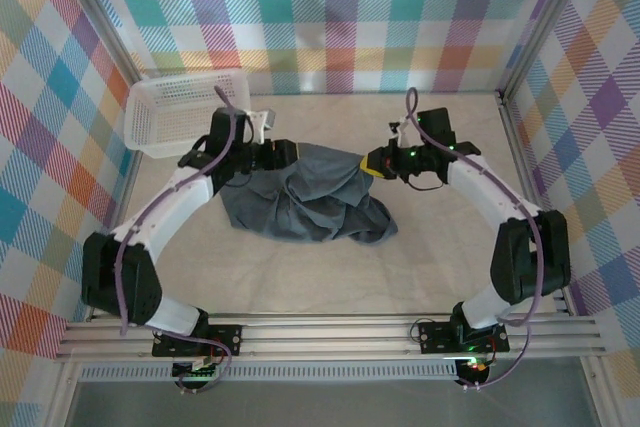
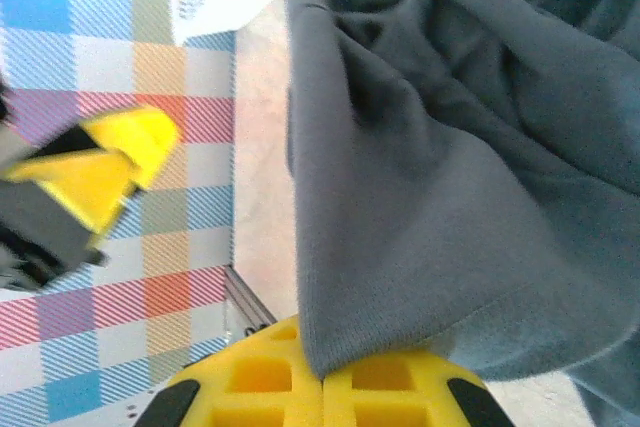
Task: Fold the inside-out t-shirt
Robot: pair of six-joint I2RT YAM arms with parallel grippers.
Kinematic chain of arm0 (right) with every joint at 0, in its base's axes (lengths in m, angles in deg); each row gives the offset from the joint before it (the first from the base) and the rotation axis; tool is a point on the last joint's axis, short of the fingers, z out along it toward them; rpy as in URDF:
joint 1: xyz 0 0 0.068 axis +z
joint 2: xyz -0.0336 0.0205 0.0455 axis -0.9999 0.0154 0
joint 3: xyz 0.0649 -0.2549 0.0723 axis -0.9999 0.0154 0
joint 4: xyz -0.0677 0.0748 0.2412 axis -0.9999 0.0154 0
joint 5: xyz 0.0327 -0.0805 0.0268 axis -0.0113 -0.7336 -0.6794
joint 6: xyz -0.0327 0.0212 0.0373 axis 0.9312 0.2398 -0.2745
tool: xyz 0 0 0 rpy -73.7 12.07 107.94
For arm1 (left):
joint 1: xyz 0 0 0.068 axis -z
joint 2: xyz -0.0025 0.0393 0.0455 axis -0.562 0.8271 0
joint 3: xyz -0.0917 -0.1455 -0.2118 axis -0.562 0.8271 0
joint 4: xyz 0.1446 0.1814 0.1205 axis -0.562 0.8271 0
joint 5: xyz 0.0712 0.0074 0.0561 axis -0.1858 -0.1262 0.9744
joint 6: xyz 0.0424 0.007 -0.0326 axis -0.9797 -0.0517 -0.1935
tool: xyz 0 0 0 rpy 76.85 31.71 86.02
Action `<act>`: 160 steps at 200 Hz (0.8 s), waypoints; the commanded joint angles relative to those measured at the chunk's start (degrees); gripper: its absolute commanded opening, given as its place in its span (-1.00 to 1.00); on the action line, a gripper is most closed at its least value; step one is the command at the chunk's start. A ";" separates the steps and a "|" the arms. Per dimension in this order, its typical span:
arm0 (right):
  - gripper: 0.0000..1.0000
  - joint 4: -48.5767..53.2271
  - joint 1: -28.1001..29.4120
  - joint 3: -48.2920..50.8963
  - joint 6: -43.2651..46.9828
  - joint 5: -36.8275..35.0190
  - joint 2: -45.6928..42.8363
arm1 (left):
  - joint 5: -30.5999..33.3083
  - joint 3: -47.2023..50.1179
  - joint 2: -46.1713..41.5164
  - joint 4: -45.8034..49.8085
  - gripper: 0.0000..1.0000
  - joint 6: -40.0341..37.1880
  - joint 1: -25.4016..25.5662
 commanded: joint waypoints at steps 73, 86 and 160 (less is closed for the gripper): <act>-1.00 -14.18 -0.49 -6.66 -16.06 -4.31 -8.13 | 19.94 18.72 -7.88 6.54 0.74 14.59 19.25; -1.00 -14.16 -0.48 -7.48 -15.93 -4.13 -7.97 | 17.97 17.11 -1.60 3.63 0.78 15.93 20.35; -1.00 -6.34 -0.58 -7.34 -12.90 -8.71 -14.60 | 39.26 6.60 16.76 8.61 -0.72 17.01 23.60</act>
